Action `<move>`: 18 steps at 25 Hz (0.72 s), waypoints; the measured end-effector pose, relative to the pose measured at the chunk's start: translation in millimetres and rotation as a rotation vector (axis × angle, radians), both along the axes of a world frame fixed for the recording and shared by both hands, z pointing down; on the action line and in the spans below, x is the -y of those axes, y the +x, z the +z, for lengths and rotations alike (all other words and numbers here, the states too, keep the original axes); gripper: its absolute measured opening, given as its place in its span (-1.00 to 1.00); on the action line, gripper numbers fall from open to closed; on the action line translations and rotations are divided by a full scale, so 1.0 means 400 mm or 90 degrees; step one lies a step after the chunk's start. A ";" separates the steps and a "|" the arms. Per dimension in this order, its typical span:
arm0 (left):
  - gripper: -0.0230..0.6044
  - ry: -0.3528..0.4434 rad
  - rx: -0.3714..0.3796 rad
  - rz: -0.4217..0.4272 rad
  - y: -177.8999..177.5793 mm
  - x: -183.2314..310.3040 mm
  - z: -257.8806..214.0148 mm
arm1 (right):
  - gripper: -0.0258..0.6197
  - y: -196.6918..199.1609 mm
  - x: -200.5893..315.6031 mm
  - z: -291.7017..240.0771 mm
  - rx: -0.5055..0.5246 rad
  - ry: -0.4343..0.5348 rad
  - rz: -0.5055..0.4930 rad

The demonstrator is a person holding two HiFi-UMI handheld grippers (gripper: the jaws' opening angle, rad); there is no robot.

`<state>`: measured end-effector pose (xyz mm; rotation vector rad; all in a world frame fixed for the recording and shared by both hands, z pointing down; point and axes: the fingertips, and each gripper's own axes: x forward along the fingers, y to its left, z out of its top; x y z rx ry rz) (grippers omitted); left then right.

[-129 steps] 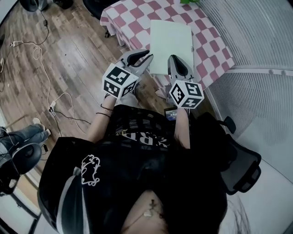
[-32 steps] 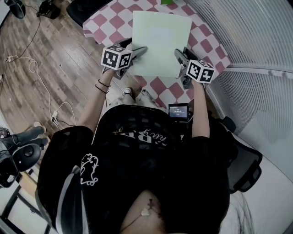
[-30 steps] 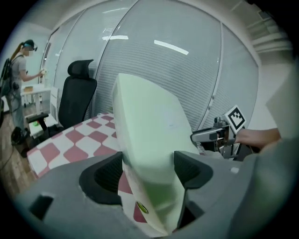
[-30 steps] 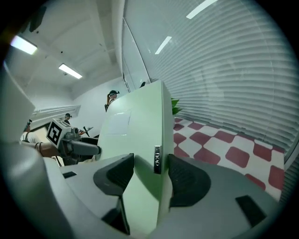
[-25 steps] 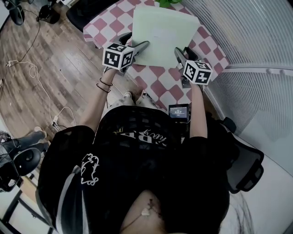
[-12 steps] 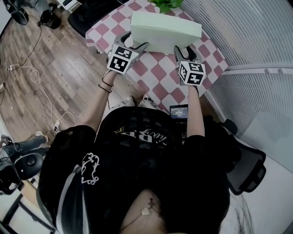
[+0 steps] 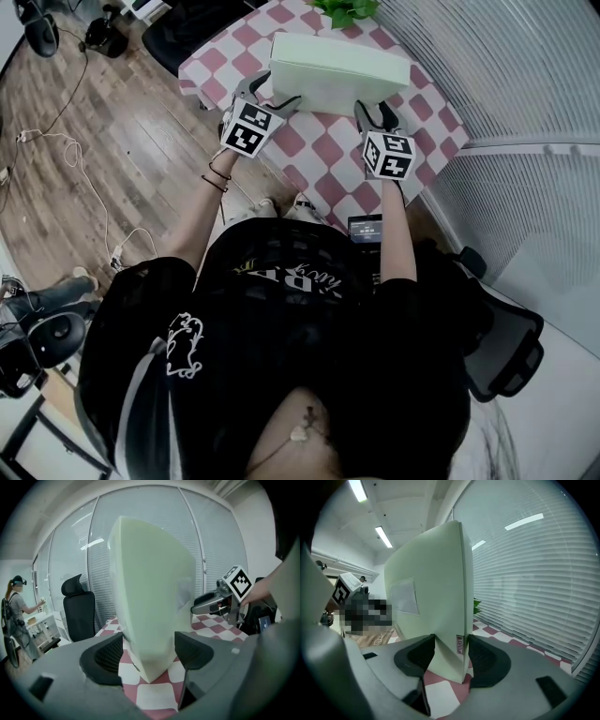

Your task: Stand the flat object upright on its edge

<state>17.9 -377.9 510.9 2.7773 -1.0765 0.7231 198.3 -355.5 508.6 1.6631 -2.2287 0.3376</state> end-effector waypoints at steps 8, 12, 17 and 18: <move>0.17 0.026 0.026 0.007 0.002 0.021 0.015 | -0.22 0.004 0.016 0.004 0.031 0.007 0.020; 0.17 0.023 0.040 0.010 -0.002 0.027 0.022 | -0.23 0.003 0.020 0.004 0.043 0.009 0.026; 0.17 0.023 0.026 0.017 -0.001 0.026 0.022 | -0.23 0.004 0.017 0.007 0.048 0.007 0.023; 0.17 0.020 0.027 0.018 -0.001 0.025 0.022 | -0.23 0.005 0.017 0.008 0.050 0.005 0.022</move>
